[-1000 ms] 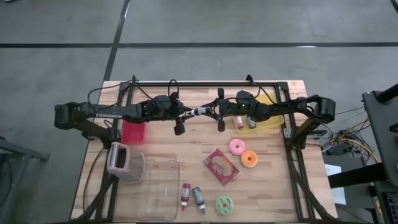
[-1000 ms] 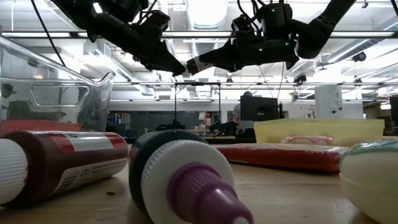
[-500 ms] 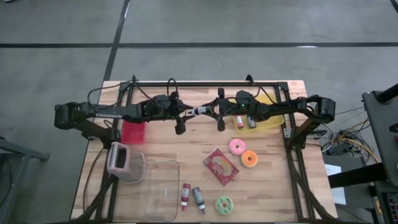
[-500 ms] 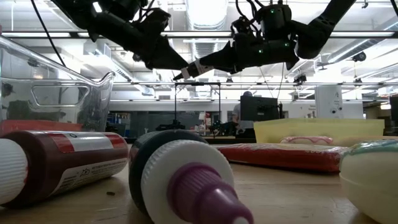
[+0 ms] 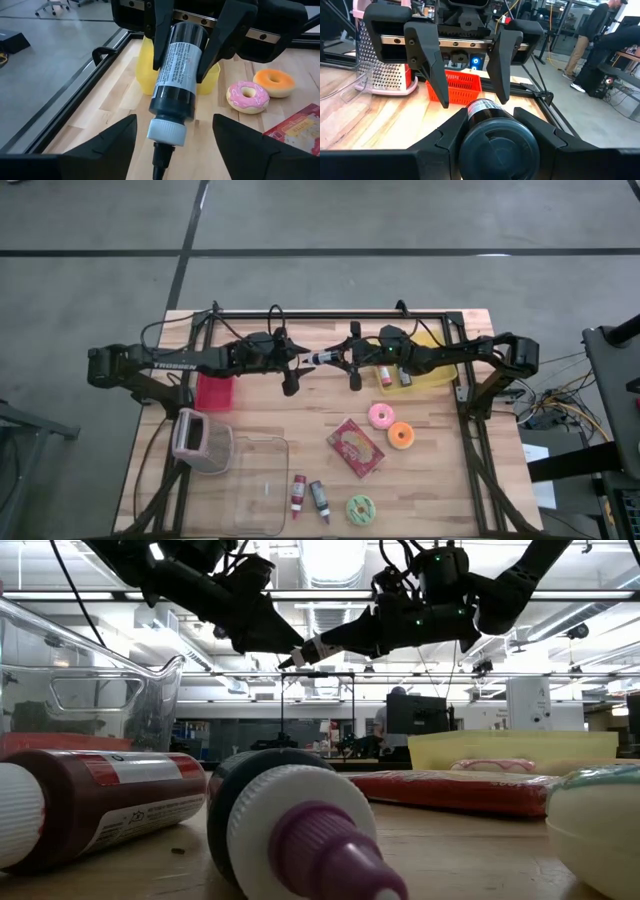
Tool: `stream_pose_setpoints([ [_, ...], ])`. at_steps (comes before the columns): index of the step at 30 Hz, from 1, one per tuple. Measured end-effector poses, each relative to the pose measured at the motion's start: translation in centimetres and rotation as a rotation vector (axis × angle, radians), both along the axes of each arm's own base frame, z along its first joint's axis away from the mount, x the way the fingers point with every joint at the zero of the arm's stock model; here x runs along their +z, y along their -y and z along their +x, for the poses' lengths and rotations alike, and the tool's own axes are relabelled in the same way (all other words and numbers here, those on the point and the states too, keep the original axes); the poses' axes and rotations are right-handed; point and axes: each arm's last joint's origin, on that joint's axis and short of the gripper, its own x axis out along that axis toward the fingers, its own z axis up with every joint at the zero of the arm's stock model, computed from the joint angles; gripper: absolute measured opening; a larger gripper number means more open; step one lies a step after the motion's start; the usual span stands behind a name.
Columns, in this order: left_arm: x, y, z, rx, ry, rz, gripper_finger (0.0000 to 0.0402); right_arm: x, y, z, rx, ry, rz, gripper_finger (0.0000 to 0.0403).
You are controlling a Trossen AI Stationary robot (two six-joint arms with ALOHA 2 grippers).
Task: Pick & Place Food Item
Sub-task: Put the black food coloring bottle into the yellow bin
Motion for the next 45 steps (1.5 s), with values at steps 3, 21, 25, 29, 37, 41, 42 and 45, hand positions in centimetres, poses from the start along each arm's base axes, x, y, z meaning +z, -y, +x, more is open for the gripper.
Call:
stream_pose_setpoints([
  [3,0.0,0.0,0.0,0.005,0.0,-0.011,0.0279,0.0,0.0,0.0,0.001,0.0,0.0,0.0146],
  [21,0.3,0.0,-0.2,-0.015,-0.006,0.05,0.0289,0.0,0.0,0.0,0.001,0.001,0.017,0.0146],
  [25,0.9,0.0,-0.6,-0.011,0.019,0.048,0.0289,-0.2,0.0,-0.1,-0.007,-0.034,0.047,0.0146],
  [29,1.7,0.2,-1.0,-0.01,0.042,0.054,0.0289,-0.2,0.0,-0.5,-0.062,-0.097,0.061,0.0146],
  [37,2.1,0.3,-1.7,-0.007,0.03,0.053,0.0289,1.2,-0.1,-2.8,-0.282,-0.228,0.14,0.0146],
  [41,2.0,0.3,-1.8,-0.008,0.02,0.05,0.0289,2.8,-0.3,-4.7,-0.436,-0.252,0.179,0.0146],
  [42,2.1,0.3,-1.8,-0.008,0.02,0.05,0.0289,3.2,-0.4,-5.2,-0.48,-0.254,0.179,0.0146],
  [45,2.1,0.3,-1.8,-0.01,0.018,0.056,0.0289,4.4,-0.6,-7.0,-0.598,-0.266,0.192,0.0146],
])
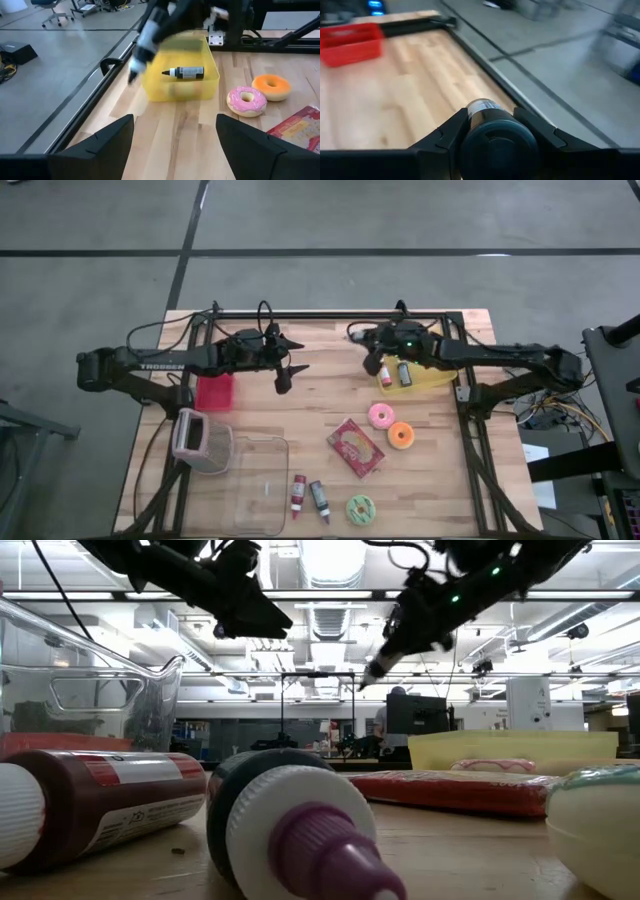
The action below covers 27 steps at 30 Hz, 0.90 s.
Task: Pick & Place Food Item
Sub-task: Put the black food coloring bottle into the yellow bin
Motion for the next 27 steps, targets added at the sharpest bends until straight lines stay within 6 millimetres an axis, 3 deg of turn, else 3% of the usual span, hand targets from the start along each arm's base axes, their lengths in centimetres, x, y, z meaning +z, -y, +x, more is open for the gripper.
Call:
stream_pose_setpoints([
  [6,0.0,-0.2,-0.1,0.045,-0.025,0.086,0.0289,1.1,-0.8,-3.3,-0.14,-0.033,0.111,0.0146],
  [13,0.1,-0.9,-0.4,0.301,-0.058,0.187,0.0289,0.1,-1.6,-5.9,-0.219,-0.206,0.213,0.0146],
  [21,0.1,-1.2,-0.6,0.402,-0.067,0.217,0.0289,-0.5,-1.2,-6.4,-0.445,-0.225,0.145,0.0146],
  [27,0.1,-1.2,-0.6,0.403,-0.065,0.215,0.0289,-2.5,-1.0,-6.7,-0.632,-0.263,0.146,0.0146],
])
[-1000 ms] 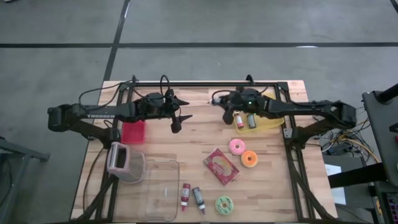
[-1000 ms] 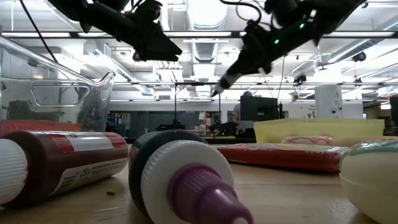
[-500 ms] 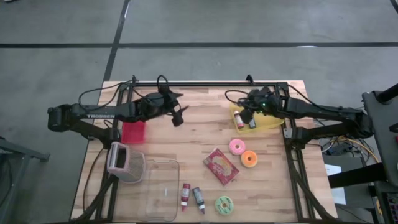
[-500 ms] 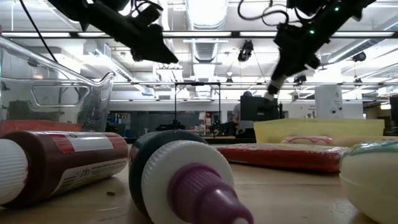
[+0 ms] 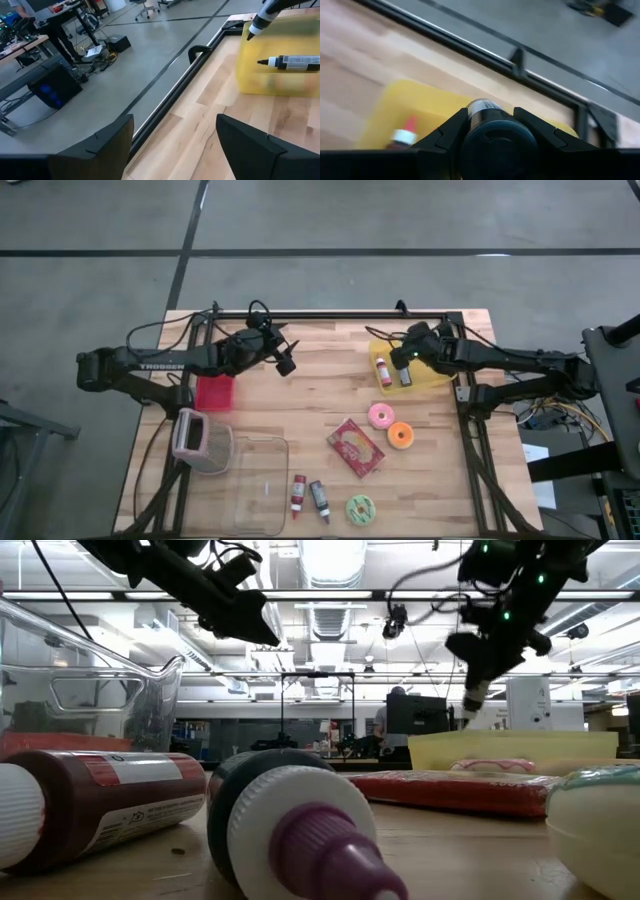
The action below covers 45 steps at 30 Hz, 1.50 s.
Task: Pick & Place Food Item
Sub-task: Put the black food coloring bottle into the yellow bin, then put the purple food coloring bottle into the yellow bin
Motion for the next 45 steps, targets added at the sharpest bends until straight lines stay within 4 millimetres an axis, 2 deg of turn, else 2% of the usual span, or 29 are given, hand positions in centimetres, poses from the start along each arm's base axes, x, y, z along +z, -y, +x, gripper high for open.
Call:
stream_pose_setpoints([
  [3,0.0,0.0,0.0,0.001,0.001,-0.001,0.0289,-1.7,0.1,-0.2,-0.071,-0.029,-0.004,0.0146],
  [8,0.0,0.0,0.0,0.003,0.005,-0.006,0.0289,-4.4,0.0,-0.3,-0.096,-0.114,0.033,0.0146],
  [18,0.0,0.0,0.0,0.003,0.005,-0.005,0.0289,-6.7,0.2,0.3,-0.142,-0.168,0.069,0.0147],
  [27,0.0,0.0,0.0,0.003,0.005,-0.006,0.0289,-7.1,0.4,1.1,-0.151,-0.182,0.076,0.0182],
  [45,0.0,0.0,0.0,0.002,0.005,-0.006,0.0289,-7.0,0.4,1.2,-0.147,-0.184,0.08,0.0271],
])
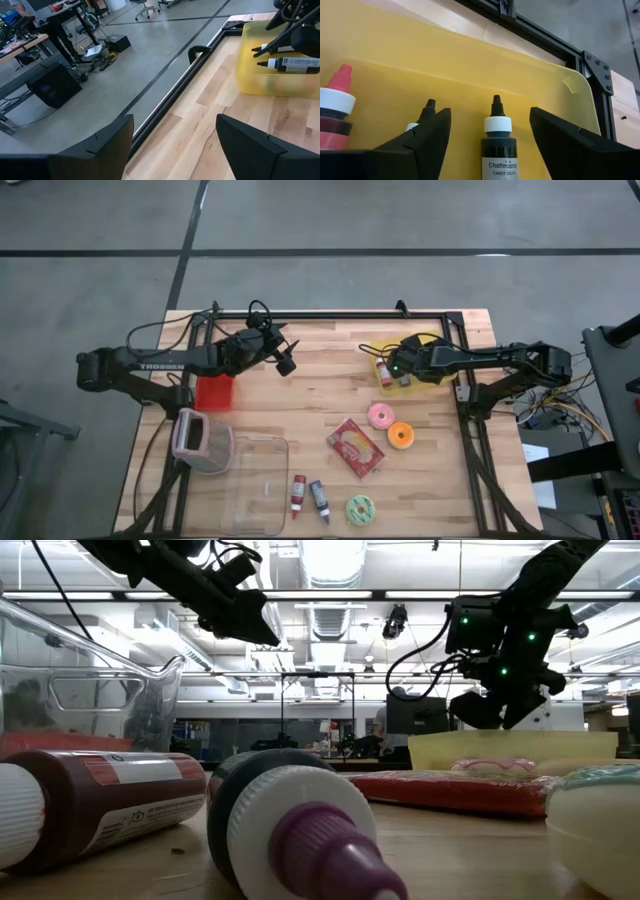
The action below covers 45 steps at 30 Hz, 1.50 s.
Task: Pick & Place Food Item
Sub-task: Put the purple food coloring bottle into the yellow bin
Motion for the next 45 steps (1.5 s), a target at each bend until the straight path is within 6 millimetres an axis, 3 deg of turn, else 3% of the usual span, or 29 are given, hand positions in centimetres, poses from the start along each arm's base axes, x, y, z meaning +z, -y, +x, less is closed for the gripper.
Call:
stream_pose_setpoints([
  [11,-0.1,0.0,0.0,0.001,-0.004,-0.004,0.0289,0.1,0.0,0.1,0.003,-0.001,0.0,0.0264],
  [19,-0.1,0.0,-0.1,0.002,-0.011,-0.009,0.0289,1.3,0.3,1.0,0.045,0.007,-0.008,0.0242],
  [28,-1.6,0.3,-1.1,0.036,-0.152,-0.106,0.0289,2.1,-0.3,2.2,0.291,0.029,0.247,0.022],
  [38,-0.8,0.2,-1.0,0.044,-0.136,-0.112,0.0289,5.8,0.2,4.4,0.408,0.126,0.241,0.0219],
  [41,-0.3,0.1,-0.9,0.02,-0.159,-0.071,0.0289,7.0,0.0,5.2,0.492,0.222,0.347,0.0219],
  [45,0.5,0.1,-0.7,0.01,-0.148,-0.049,0.0289,8.7,-1.1,6.3,0.663,0.437,0.652,0.0219],
])
